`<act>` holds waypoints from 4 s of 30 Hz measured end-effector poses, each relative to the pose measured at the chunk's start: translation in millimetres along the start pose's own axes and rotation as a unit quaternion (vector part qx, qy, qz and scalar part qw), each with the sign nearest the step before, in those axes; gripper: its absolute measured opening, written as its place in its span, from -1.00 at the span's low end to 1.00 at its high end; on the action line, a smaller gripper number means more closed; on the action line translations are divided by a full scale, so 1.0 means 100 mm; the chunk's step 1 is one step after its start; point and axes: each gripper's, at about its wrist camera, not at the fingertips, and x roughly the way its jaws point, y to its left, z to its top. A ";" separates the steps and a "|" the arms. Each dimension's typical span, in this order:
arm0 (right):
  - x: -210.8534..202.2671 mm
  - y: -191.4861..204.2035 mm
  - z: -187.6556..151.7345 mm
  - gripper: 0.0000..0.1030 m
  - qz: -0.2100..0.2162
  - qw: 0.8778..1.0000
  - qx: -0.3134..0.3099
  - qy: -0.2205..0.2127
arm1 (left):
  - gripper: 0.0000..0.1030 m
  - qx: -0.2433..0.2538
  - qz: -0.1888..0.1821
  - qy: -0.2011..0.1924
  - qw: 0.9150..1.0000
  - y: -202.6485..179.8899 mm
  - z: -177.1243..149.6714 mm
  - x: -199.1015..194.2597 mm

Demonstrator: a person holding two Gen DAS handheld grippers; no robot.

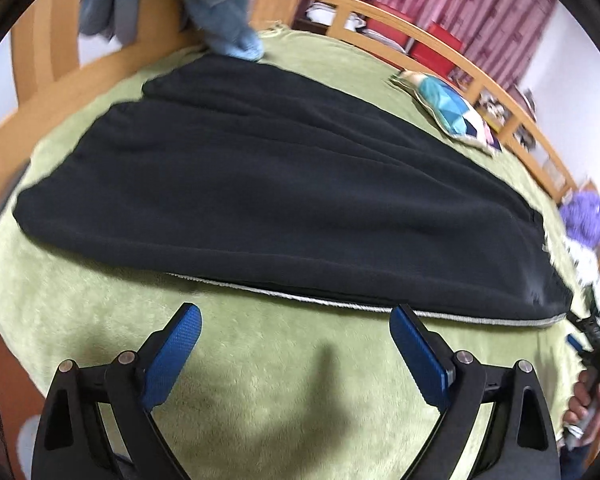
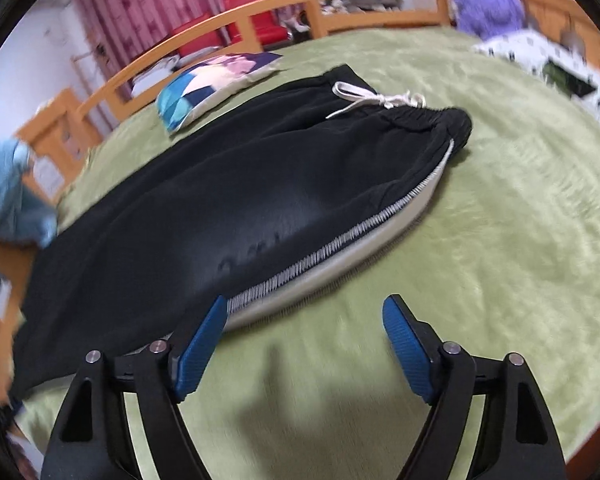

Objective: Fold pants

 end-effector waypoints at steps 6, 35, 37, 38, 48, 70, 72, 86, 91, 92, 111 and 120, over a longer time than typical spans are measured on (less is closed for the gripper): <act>0.57 0.07 0.18 0.55 -0.044 0.998 -0.001 0.051 | 0.84 -0.019 0.002 0.009 1.000 0.07 0.08 0.17; 0.20 0.20 0.48 -0.51 0.026 0.999 -0.047 0.009 | -0.80 -0.090 0.000 -0.020 0.996 0.24 1.09 0.29; 0.12 0.27 0.66 -0.53 0.034 0.998 -0.047 -0.001 | -0.80 -0.076 0.006 -0.028 0.997 0.11 1.33 0.25; 0.09 0.32 0.79 -0.53 0.040 0.998 -0.047 -0.006 | -0.80 -0.070 0.007 -0.033 0.997 0.07 1.46 0.23; 0.39 0.94 2.03 -0.58 0.054 0.994 -0.069 -0.061 | -0.80 0.010 0.056 -0.106 0.993 -0.68 2.58 0.63; 1.52 1.29 2.05 0.37 0.002 0.990 -0.138 0.002 | 0.53 0.067 0.075 -0.065 0.993 -1.15 2.35 1.25; 1.37 1.08 1.84 0.46 -0.004 0.992 -0.126 0.006 | 0.53 0.050 0.059 -0.055 0.995 -1.06 2.17 1.17; 1.34 -0.36 1.28 0.50 0.063 0.993 0.091 0.051 | 0.53 -0.080 -0.034 0.020 0.996 -0.50 1.36 1.61; 1.56 -0.44 1.46 0.61 0.101 0.985 0.137 0.034 | 0.53 -0.106 -0.036 0.010 0.994 -0.42 1.45 1.84; 1.61 -0.44 1.50 0.61 0.107 0.983 0.143 0.029 | 0.54 -0.110 -0.036 0.006 0.993 -0.42 1.46 1.87; 1.41 -0.20 1.66 -0.63 0.062 0.987 0.147 -0.015 | -0.83 -0.080 0.000 -0.002 0.997 -0.55 1.42 1.20; 0.01 -1.23 0.90 -0.63 0.015 0.990 0.139 -0.017 | -0.82 -0.014 -0.052 0.063 0.997 -1.08 0.17 0.46</act>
